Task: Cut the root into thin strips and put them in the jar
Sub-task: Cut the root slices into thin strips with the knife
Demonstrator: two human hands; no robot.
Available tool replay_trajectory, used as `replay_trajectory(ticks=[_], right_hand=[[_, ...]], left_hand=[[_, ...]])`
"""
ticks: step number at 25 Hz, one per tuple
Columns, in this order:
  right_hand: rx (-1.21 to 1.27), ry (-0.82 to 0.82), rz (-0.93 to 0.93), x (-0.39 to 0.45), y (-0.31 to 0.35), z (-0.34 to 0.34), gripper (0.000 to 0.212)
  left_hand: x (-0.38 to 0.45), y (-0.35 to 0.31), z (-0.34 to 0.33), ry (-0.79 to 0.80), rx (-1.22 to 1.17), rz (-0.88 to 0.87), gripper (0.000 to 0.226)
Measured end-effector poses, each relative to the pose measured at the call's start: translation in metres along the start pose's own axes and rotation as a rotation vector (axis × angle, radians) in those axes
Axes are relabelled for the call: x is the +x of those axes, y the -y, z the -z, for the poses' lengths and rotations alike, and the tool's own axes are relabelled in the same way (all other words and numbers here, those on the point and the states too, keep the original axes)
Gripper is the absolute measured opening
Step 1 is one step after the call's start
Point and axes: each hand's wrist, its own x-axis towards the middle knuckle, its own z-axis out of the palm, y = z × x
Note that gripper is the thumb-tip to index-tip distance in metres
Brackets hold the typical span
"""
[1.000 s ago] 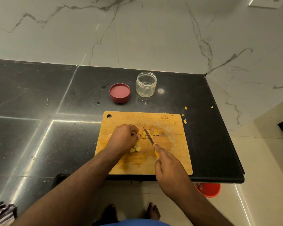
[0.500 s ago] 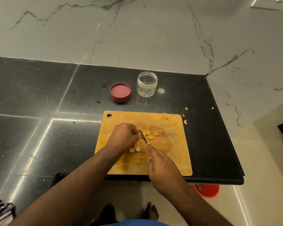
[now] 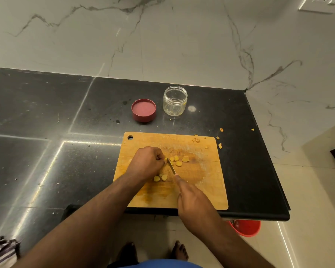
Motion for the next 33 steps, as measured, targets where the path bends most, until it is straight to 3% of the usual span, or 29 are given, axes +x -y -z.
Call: replay_trajectory(ticks=[14,33], right_hand=[[0.179,-0.143,-0.013,-0.014,0.004,0.023,0.051],[-0.046,-0.017,-0.004,0.003,0.012,0.001,0.054]], left_hand=[[-0.003,0.007,0.000,0.010,-0.033,-0.015,0.025],[-0.002,0.002,-0.001,-0.012,-0.004,-0.037,0.015]])
